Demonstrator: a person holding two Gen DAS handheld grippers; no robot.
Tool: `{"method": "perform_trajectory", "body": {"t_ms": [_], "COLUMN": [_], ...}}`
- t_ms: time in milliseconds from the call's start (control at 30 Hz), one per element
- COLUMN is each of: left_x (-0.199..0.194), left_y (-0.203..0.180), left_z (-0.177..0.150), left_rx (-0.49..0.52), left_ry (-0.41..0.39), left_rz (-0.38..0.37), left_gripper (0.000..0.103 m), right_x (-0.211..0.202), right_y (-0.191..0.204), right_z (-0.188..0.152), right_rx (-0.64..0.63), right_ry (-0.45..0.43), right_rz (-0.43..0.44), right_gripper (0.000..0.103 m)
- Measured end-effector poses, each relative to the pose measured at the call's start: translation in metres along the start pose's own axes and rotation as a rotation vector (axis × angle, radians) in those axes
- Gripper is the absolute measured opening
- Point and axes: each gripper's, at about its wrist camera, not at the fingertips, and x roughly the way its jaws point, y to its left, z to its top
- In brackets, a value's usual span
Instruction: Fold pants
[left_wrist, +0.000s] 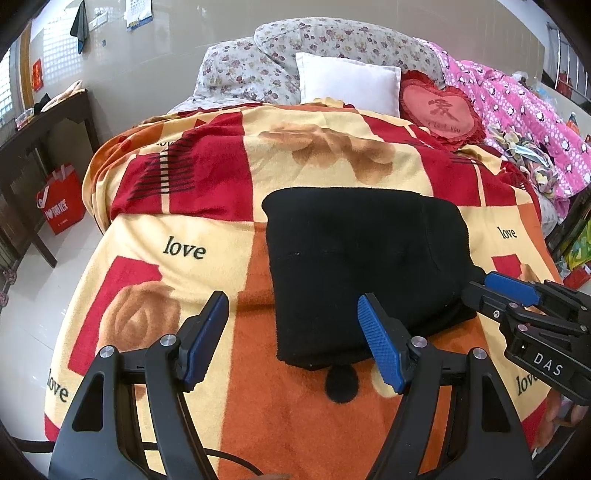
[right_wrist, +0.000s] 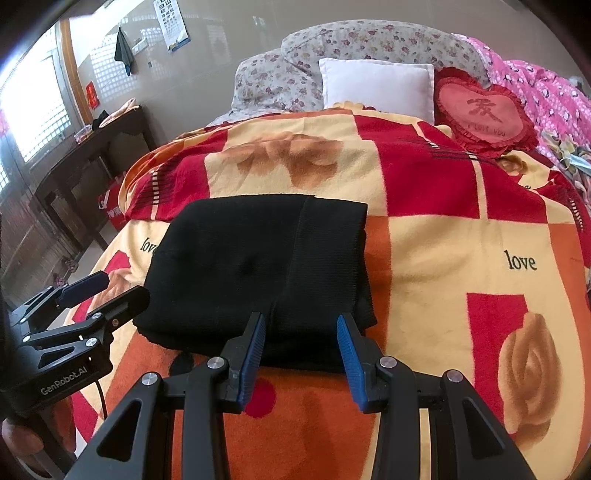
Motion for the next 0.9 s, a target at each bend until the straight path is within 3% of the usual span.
{"method": "perform_trajectory", "body": {"t_ms": [900], "left_x": [0.0016], "left_y": [0.0073], "left_z": [-0.0001], "left_rx": [-0.015], "left_ry": [-0.001], "left_rz": [0.005], "left_gripper": [0.073], "right_x": [0.0046], "right_y": [0.0011], "right_z": [-0.0004], "right_rx": [0.009], "right_ry": [0.004], "right_rz": [0.011], "right_gripper": [0.039]}}
